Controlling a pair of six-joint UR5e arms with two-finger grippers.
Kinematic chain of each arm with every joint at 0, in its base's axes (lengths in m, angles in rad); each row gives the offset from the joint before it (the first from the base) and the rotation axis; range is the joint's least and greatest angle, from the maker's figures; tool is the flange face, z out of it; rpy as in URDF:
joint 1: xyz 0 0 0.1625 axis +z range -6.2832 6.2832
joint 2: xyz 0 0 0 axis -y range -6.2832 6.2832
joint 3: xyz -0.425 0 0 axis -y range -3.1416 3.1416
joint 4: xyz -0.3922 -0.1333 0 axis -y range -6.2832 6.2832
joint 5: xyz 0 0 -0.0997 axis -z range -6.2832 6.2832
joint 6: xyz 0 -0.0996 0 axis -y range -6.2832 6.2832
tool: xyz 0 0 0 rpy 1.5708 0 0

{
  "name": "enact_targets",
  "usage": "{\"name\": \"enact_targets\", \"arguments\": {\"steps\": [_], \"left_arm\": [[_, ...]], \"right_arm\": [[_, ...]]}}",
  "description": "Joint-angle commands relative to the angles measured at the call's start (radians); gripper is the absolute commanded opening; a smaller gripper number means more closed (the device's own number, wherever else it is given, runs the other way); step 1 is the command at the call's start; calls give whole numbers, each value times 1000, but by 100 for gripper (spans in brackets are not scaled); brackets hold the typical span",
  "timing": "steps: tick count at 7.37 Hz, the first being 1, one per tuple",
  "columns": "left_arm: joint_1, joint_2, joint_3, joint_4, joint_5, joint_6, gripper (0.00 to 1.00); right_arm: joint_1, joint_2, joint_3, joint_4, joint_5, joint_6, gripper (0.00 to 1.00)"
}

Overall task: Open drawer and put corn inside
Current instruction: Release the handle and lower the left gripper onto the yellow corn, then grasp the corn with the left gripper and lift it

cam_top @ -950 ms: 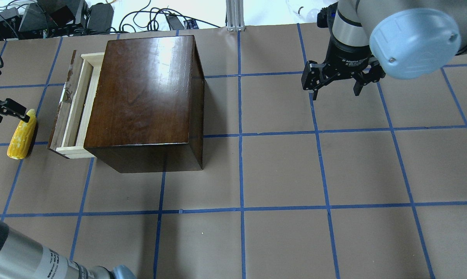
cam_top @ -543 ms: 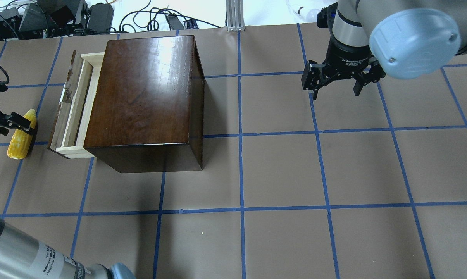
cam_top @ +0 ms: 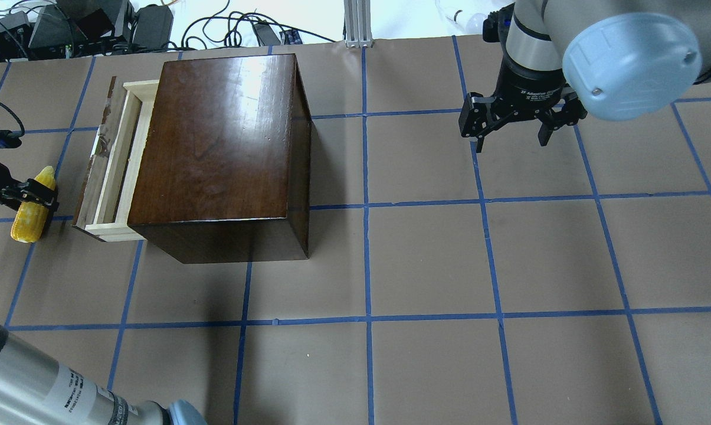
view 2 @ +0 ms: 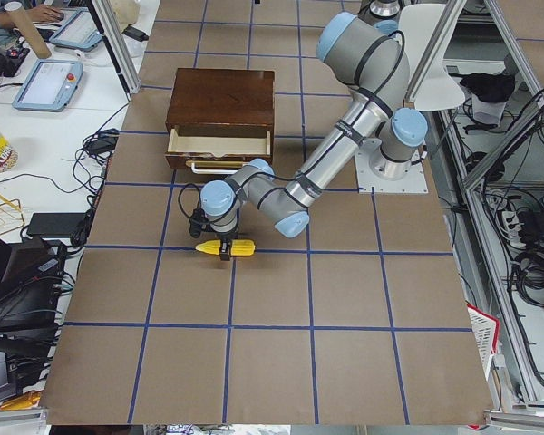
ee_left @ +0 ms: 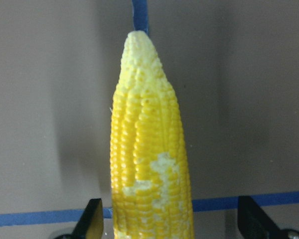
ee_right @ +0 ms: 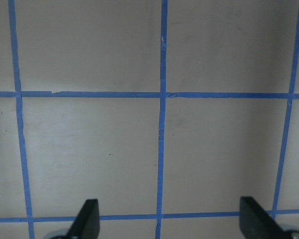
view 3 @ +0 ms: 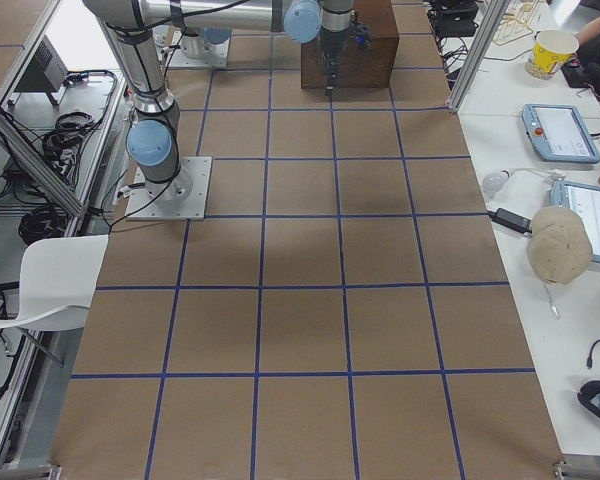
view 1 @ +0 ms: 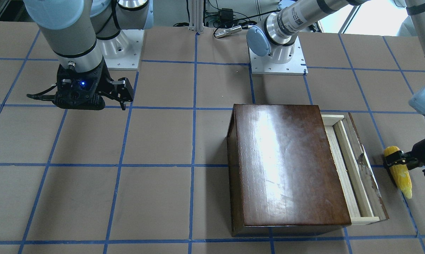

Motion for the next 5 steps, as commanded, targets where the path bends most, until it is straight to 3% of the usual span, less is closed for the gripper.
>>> {"name": "enact_targets", "arguments": {"steps": [1, 2, 5], "left_arm": [[1, -4, 2, 2, 0, 17, 25], [1, -2, 4, 2, 0, 18, 4], [-1, 18, 16, 4, 45, 10, 0]], "right_arm": [[0, 0, 0, 0, 0, 0, 100], [0, 0, 0, 0, 0, 0, 100], [0, 0, 0, 0, 0, 0, 100]]}}
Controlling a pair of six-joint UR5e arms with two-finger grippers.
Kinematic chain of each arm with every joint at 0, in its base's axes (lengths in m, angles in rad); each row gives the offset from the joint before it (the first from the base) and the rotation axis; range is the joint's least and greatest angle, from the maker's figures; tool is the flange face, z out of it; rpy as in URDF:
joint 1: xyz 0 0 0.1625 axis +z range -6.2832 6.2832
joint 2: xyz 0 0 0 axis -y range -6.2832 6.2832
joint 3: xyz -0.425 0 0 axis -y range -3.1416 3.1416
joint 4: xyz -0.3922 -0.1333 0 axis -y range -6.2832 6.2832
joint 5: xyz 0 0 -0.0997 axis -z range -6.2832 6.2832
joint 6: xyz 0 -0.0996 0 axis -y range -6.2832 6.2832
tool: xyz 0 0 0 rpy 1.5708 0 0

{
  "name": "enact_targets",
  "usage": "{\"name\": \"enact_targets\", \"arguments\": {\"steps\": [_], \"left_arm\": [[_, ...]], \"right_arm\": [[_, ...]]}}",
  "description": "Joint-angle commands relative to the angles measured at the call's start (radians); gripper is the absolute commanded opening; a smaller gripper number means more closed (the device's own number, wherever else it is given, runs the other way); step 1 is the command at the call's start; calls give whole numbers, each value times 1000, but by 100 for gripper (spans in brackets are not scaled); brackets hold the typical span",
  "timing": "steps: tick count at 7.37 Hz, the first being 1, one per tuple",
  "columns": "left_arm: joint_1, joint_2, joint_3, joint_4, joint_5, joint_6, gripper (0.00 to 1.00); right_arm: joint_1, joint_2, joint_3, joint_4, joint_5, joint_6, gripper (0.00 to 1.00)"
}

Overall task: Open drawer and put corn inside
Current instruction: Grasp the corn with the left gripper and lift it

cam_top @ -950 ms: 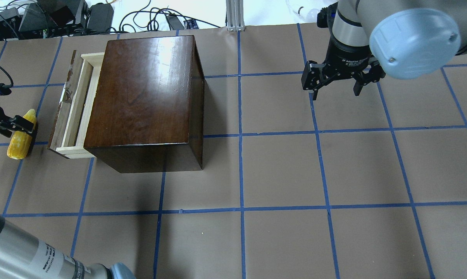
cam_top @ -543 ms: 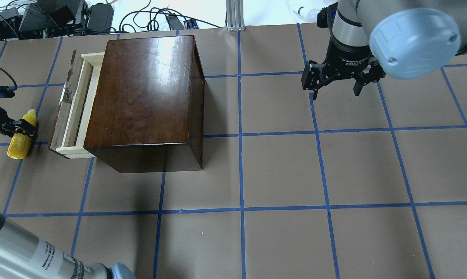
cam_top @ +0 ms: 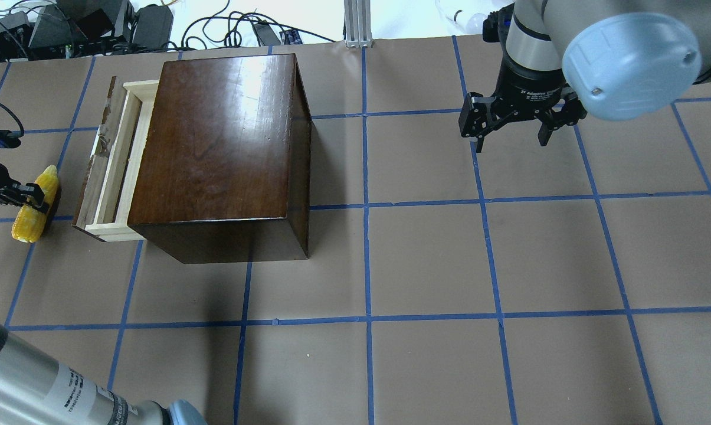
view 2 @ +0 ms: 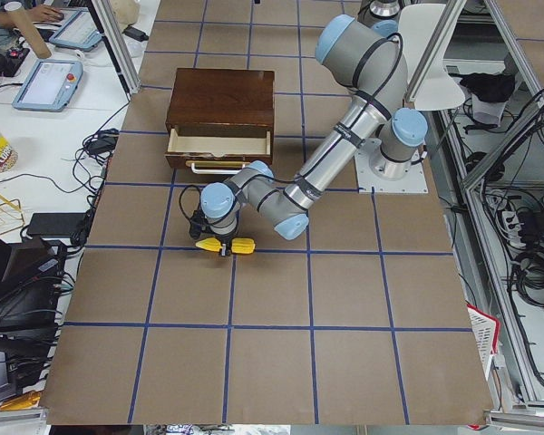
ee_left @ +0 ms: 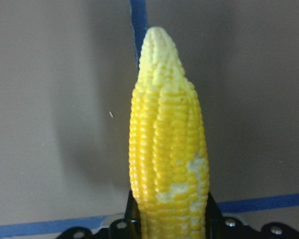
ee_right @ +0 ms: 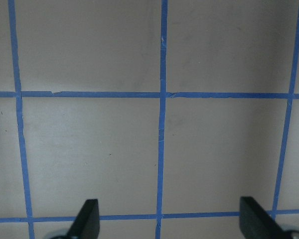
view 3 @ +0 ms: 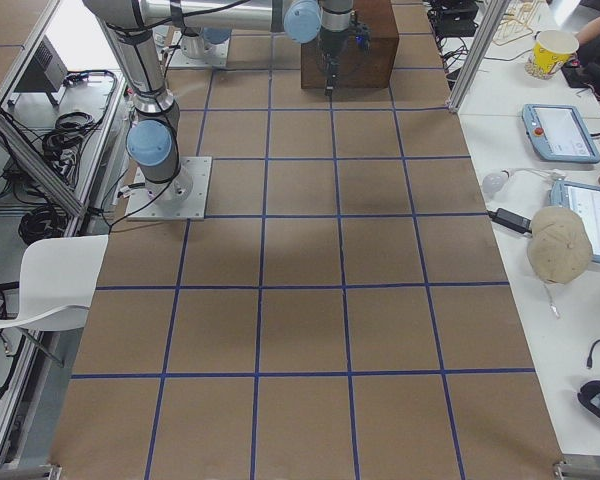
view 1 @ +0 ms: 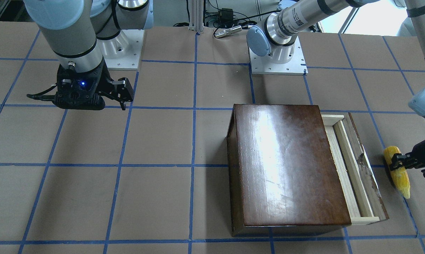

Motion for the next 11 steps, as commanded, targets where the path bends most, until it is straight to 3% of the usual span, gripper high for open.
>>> {"name": "enact_targets", "arguments": {"steps": [1, 3, 7, 11], "left_arm": [[-10, 33, 6, -18, 27, 0, 0], [-18, 128, 56, -183, 18, -8, 0], [-173, 274, 194, -388, 24, -94, 0], [-364, 319, 193, -429, 15, -222, 0]], "right_arm": [[0, 0, 0, 0, 0, 0, 100], [0, 0, 0, 0, 0, 0, 100], [0, 0, 2, -2, 1, 0, 100], [0, 0, 0, 0, 0, 0, 100]]}}
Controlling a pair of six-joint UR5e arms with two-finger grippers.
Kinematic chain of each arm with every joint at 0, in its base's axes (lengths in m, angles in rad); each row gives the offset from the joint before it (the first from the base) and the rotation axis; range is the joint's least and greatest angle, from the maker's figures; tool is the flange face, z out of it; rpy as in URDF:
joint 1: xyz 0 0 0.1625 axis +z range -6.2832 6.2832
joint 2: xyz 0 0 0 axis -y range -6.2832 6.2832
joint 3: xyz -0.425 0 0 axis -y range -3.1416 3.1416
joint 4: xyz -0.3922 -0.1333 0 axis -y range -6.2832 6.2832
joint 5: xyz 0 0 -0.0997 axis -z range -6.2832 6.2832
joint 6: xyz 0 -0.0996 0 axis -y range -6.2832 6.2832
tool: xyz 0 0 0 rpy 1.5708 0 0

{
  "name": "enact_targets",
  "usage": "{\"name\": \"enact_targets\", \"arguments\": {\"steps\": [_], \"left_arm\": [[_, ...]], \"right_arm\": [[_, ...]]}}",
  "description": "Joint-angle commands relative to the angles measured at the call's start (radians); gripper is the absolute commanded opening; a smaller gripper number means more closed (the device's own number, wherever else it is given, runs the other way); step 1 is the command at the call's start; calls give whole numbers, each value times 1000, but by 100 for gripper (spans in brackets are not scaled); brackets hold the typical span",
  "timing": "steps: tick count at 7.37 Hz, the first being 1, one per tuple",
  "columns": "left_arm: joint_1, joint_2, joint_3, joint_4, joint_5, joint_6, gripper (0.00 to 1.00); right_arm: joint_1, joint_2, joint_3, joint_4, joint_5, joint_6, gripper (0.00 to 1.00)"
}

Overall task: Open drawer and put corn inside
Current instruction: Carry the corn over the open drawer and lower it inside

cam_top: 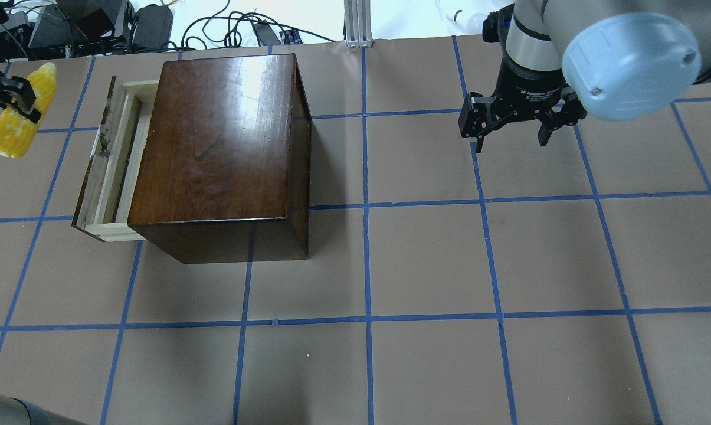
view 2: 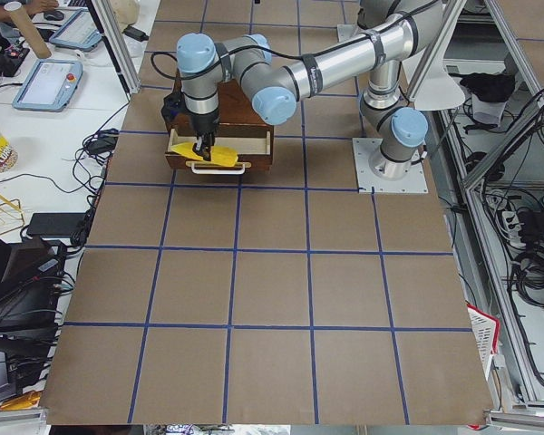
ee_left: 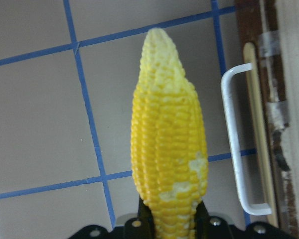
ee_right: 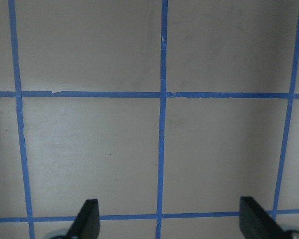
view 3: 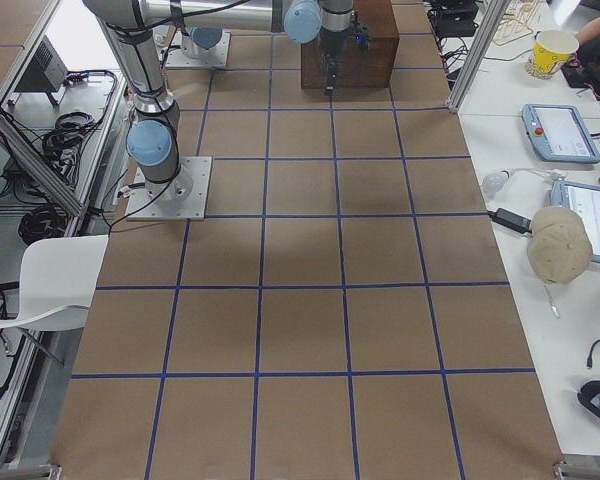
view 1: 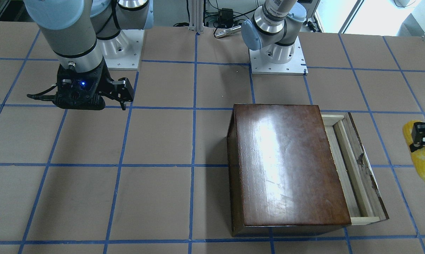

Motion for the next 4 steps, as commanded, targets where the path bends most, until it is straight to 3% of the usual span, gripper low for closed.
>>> {"name": "enact_targets", "arguments": {"steps": [1, 4], "left_arm": [[-89, 10, -12, -3, -4, -78, 0], [-98, -4, -35, 0, -6, -197, 0]], "right_arm": [[0, 0, -1, 0, -1, 0, 100], [0, 0, -1, 0, -1, 0, 100]]}}
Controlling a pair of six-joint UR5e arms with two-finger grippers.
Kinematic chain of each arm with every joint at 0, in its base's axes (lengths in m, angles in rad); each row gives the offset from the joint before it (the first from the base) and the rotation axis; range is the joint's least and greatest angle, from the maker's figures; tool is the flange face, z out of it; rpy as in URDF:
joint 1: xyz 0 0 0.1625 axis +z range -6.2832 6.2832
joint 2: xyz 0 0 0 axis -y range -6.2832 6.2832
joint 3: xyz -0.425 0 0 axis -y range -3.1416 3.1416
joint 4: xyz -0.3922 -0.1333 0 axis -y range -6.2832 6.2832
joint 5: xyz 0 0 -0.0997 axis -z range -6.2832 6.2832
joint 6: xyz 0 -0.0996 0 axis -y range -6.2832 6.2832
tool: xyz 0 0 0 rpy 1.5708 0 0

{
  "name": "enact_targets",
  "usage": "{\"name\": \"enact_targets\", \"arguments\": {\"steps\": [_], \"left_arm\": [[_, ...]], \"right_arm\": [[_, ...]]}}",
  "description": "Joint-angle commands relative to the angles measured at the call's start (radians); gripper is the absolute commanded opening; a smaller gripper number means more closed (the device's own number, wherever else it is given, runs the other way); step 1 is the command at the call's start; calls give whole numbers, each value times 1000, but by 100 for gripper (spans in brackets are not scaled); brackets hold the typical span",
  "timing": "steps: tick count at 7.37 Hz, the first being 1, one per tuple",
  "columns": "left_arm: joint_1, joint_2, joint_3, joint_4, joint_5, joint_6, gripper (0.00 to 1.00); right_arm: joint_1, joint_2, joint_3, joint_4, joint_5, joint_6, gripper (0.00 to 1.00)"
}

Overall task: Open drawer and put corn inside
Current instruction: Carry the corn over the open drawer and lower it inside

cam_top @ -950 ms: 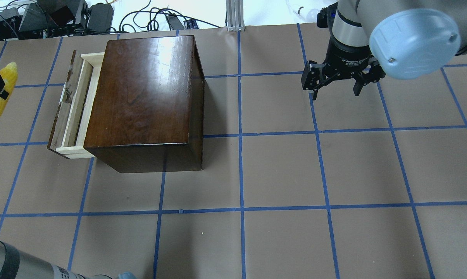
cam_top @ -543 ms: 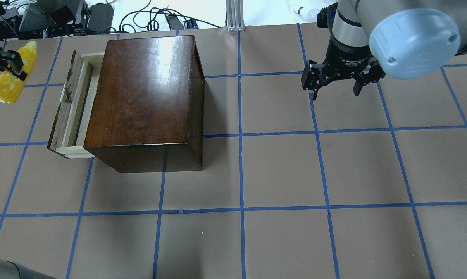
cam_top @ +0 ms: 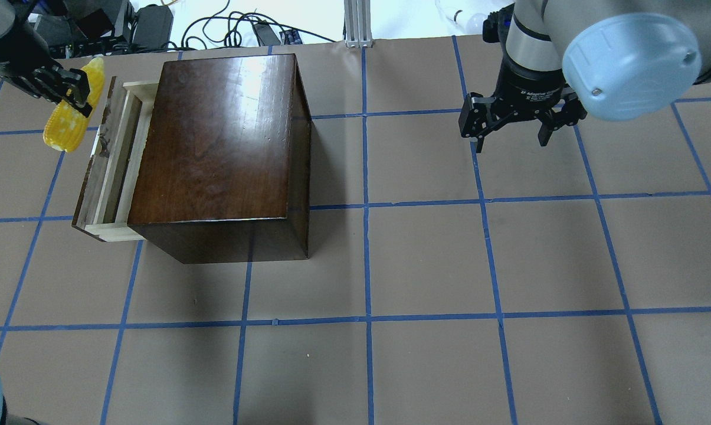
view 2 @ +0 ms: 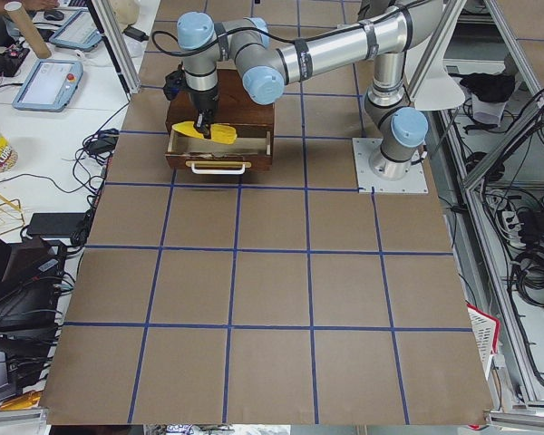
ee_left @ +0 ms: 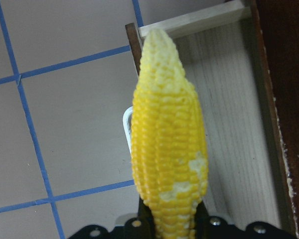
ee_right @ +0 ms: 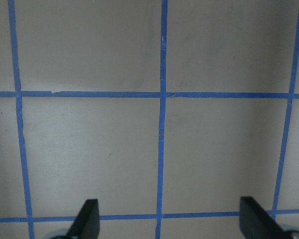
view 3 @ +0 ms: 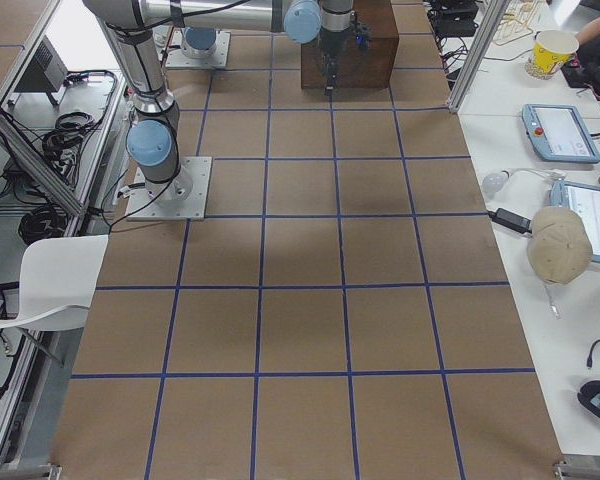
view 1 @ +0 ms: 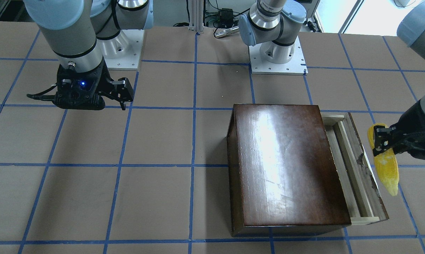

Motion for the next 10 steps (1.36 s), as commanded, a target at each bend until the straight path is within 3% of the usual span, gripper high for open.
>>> {"name": "enact_targets", "arguments": {"steps": [1, 4, 7, 8, 9, 10], "left_arm": [[-11, -20, -15, 2, -29, -104, 0], [-19, -3, -105, 51, -32, -110, 0], [-19, -25, -108, 55, -29, -109, 0], [-19, -28, -107, 55, -26, -107, 20], [-19, -25, -108, 55, -26, -107, 66], [-19, -20, -107, 54, -23, -107, 82]], "right_arm": [[0, 0, 1, 0, 0, 0, 100], [0, 0, 0, 0, 0, 0, 100], [0, 0, 0, 0, 0, 0, 100], [0, 0, 0, 0, 0, 0, 100], [0, -2, 0, 0, 0, 0, 100], [0, -2, 0, 0, 0, 0, 100]]}}
